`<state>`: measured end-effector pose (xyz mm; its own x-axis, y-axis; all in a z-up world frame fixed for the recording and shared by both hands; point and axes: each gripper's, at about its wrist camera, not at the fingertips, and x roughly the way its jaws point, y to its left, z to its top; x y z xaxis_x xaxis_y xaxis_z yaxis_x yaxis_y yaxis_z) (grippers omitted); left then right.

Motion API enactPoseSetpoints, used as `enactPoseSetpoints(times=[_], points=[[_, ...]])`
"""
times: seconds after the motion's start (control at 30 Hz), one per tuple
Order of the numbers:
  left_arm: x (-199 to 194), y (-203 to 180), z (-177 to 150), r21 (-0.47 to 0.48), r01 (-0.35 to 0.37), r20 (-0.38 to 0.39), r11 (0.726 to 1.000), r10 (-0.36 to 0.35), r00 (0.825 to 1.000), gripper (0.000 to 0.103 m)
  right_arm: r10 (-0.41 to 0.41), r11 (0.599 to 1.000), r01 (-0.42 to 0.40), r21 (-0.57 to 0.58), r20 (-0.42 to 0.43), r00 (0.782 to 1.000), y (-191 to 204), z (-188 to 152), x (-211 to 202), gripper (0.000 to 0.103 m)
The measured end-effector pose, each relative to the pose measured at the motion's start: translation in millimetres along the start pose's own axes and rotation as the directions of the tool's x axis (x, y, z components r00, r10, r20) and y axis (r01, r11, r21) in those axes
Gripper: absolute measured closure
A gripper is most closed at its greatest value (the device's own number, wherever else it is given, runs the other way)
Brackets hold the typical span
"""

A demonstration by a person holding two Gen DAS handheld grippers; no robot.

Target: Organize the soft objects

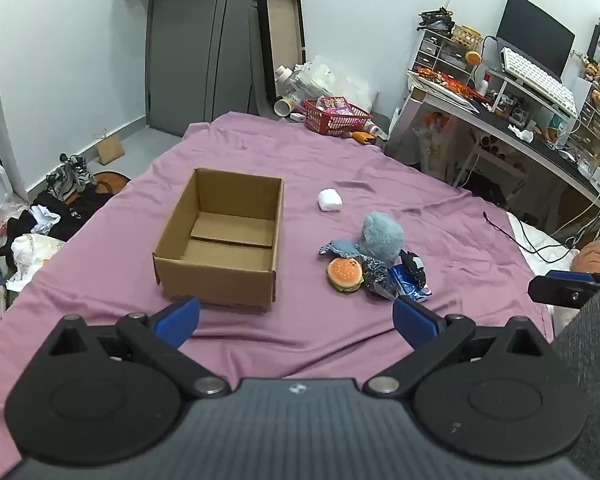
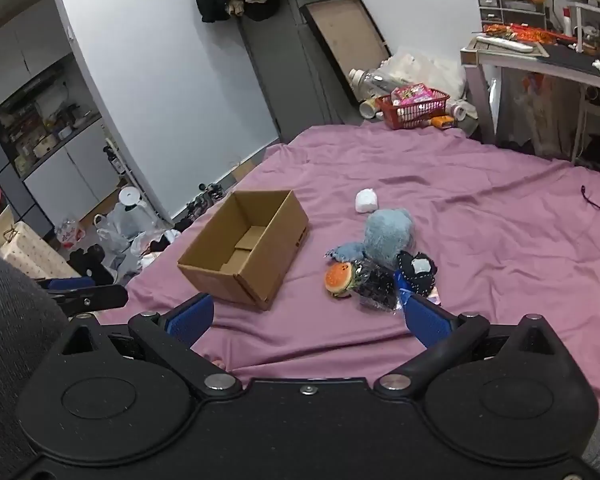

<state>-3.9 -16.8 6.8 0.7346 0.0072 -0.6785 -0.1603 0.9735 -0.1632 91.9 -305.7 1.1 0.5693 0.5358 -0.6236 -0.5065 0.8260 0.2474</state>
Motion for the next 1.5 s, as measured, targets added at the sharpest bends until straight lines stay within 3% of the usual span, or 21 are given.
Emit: enactPoseSetpoints(times=[0.2,1.5], points=[[3.3,9.7,-0.7,-0.016,0.013,-0.002,1.000,-0.013,1.000,0.001,-0.002,0.999,0.003,0.035,-0.001,1.000,-3.7,2.0,1.9,0.000],[-8.5,13.0,2.9,-0.034,0.023,0.047,0.999,-0.021,0.999,0.001,-0.031,0.999,0.030,-0.029,-0.007,1.000,-0.2,2.2,-6.2,0.000]])
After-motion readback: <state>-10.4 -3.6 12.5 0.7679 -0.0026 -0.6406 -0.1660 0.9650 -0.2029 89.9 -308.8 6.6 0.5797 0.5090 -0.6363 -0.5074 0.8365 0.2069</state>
